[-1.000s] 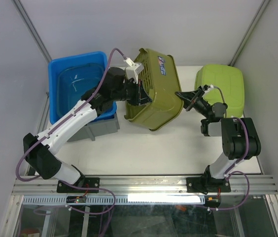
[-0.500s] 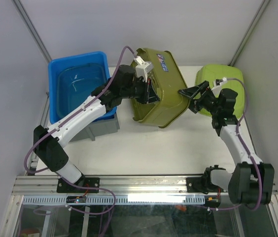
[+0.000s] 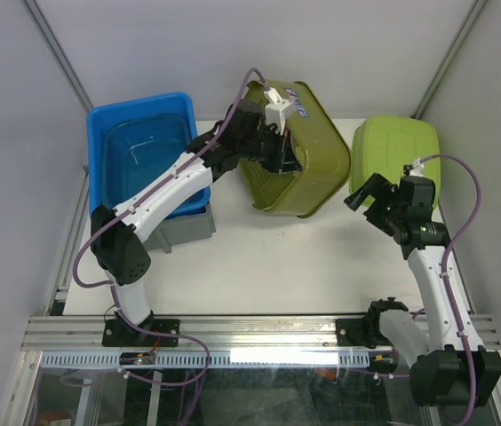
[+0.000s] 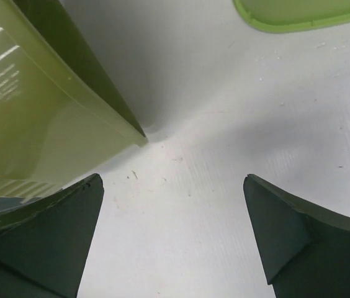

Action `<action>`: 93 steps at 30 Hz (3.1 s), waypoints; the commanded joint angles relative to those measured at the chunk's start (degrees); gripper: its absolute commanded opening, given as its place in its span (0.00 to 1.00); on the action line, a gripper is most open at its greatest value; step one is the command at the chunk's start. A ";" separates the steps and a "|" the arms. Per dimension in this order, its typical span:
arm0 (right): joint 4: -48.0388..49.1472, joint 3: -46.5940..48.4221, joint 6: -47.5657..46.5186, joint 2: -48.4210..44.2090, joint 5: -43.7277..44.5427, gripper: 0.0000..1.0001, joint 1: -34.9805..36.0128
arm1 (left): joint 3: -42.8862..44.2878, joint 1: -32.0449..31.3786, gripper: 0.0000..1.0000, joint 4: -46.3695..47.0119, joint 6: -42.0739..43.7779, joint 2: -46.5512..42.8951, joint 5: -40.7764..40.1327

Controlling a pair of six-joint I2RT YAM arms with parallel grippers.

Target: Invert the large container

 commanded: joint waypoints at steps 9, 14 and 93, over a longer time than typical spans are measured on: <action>1.06 0.00 -2.35 0.61 -0.15 0.99 0.03 | 16.87 -0.48 0.00 -10.21 6.16 8.56 2.47; 3.89 -0.63 -1.04 3.52 -3.56 0.99 -0.04 | 23.38 -0.52 0.00 -12.72 4.71 13.53 2.19; 25.52 7.02 13.95 21.45 -10.70 0.35 -7.20 | 17.04 -0.83 0.00 -15.10 6.71 20.54 -4.40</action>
